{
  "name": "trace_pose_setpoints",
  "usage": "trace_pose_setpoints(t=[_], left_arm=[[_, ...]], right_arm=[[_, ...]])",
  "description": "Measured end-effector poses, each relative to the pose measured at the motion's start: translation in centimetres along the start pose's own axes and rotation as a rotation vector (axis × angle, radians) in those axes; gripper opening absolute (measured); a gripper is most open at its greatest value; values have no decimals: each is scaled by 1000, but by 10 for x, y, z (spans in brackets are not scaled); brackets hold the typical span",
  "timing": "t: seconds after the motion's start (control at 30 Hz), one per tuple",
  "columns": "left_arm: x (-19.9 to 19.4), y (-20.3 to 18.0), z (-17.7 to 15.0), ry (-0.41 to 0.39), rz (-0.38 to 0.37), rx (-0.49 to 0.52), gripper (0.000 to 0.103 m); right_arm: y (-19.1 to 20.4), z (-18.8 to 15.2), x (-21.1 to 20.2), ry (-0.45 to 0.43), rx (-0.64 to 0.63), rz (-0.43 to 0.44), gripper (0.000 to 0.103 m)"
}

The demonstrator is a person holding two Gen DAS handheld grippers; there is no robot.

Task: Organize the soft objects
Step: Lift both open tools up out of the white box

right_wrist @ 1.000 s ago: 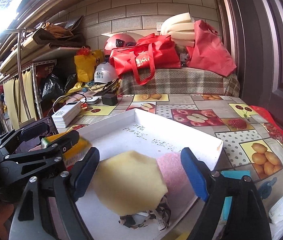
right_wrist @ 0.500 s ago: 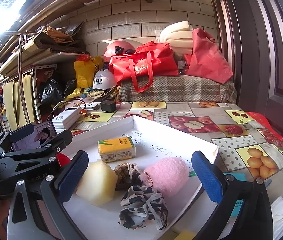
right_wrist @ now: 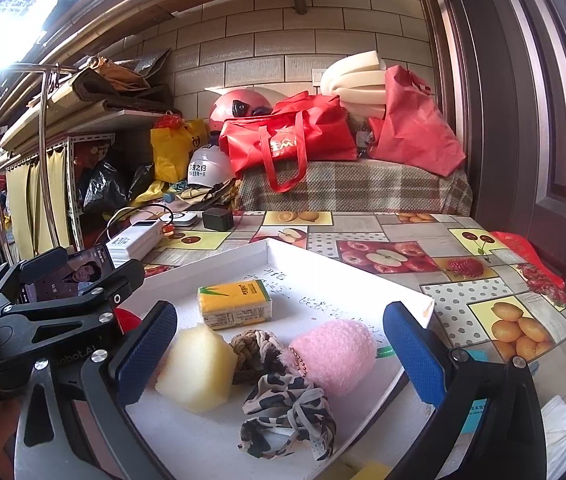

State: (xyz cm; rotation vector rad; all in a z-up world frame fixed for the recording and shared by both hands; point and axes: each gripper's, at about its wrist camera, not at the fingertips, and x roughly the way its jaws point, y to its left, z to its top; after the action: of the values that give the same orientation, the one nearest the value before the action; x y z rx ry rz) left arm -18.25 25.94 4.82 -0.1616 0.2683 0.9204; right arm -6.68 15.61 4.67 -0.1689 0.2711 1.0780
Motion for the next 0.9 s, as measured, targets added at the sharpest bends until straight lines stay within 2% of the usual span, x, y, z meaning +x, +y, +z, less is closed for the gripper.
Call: trace_pose_setpoints(t=[0.43, 0.7, 0.8, 0.9], left_arm=[[-4, 5, 0, -29, -6, -27, 103], [-11, 25, -2, -34, -26, -141, 103], [-15, 22, -3, -40, -21, -127, 103], [-21, 9, -4, -52, -16, -71, 103]], right_arm=[[0, 0, -3, -15, -3, 0, 103], [2, 1, -9, -24, -1, -13, 103], [0, -2, -14, -30, 5, -16, 103], [-4, -4, -19, -19, 13, -9, 103]])
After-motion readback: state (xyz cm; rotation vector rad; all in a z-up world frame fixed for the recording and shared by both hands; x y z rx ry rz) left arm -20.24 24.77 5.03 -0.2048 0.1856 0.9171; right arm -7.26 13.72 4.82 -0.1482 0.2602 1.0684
